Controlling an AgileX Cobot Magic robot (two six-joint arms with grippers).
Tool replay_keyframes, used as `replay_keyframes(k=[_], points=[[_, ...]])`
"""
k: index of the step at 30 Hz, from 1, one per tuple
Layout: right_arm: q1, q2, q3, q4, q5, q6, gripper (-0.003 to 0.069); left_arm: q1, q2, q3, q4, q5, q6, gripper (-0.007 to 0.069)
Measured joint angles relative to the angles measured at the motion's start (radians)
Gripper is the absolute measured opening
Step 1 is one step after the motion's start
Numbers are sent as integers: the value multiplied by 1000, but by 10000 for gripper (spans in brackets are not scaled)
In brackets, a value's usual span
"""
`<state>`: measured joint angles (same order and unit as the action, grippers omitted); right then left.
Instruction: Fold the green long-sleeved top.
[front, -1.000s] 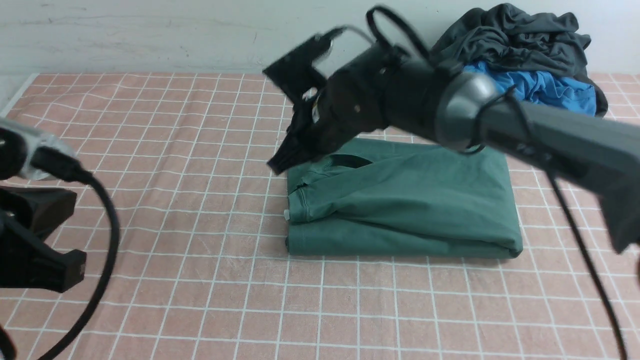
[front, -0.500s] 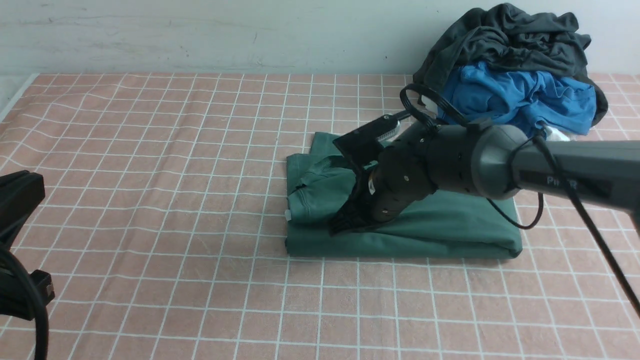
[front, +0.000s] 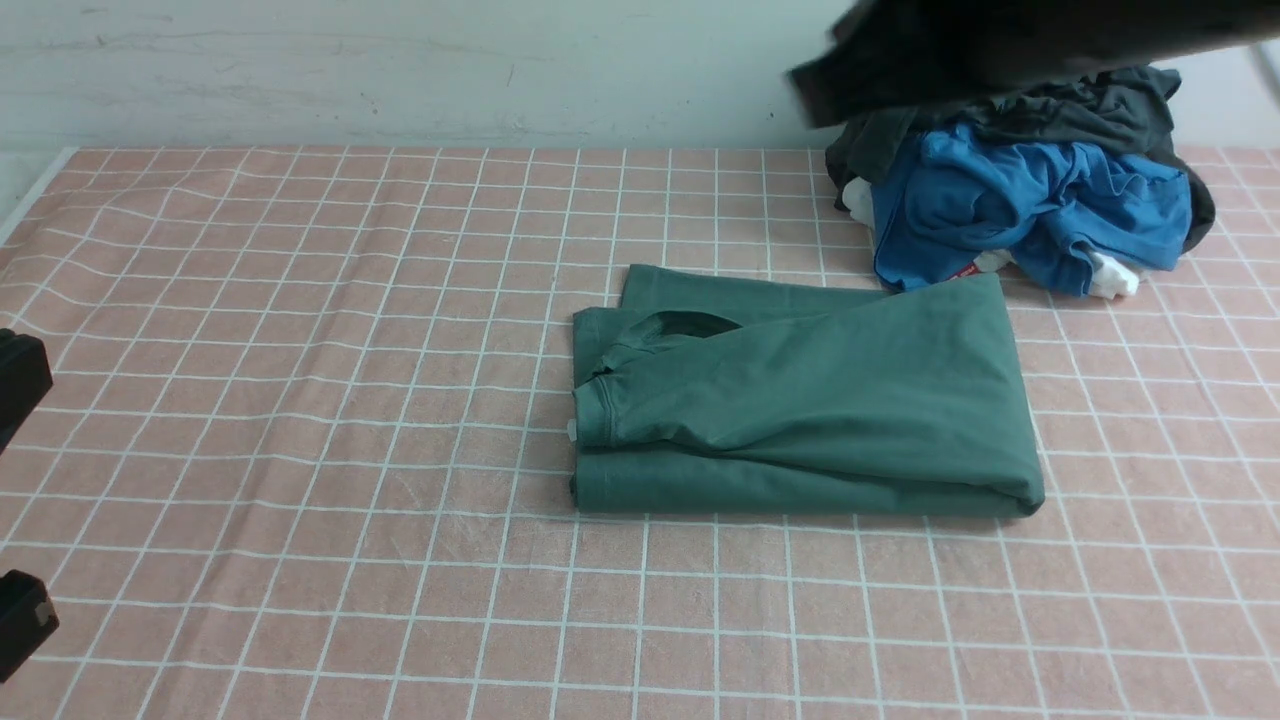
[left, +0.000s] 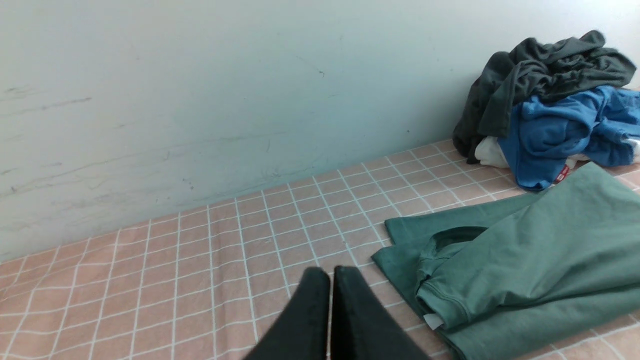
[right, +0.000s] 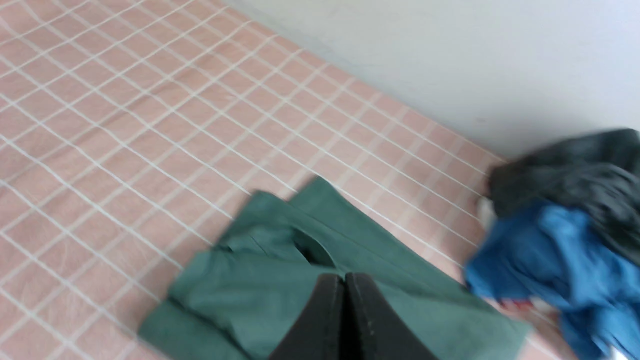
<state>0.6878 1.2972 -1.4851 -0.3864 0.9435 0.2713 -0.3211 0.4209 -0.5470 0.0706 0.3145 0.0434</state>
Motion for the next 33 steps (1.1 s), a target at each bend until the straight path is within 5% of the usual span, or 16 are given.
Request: replay_keyframes(k=[5, 14, 24, 33], points=[[0, -355, 362, -16, -5, 56, -14, -19, -5, 0, 1, 27, 0, -3], [0, -873, 1120, -56, -420, 311, -14, -19, -5, 0, 4, 28, 0, -3], [0, -1042, 1274, -68, -656, 354, -14, -19, -5, 0, 4, 28, 0, -3], [0, -1048, 1311, -134, -520, 354, -14, -19, -5, 0, 4, 28, 0, -3]])
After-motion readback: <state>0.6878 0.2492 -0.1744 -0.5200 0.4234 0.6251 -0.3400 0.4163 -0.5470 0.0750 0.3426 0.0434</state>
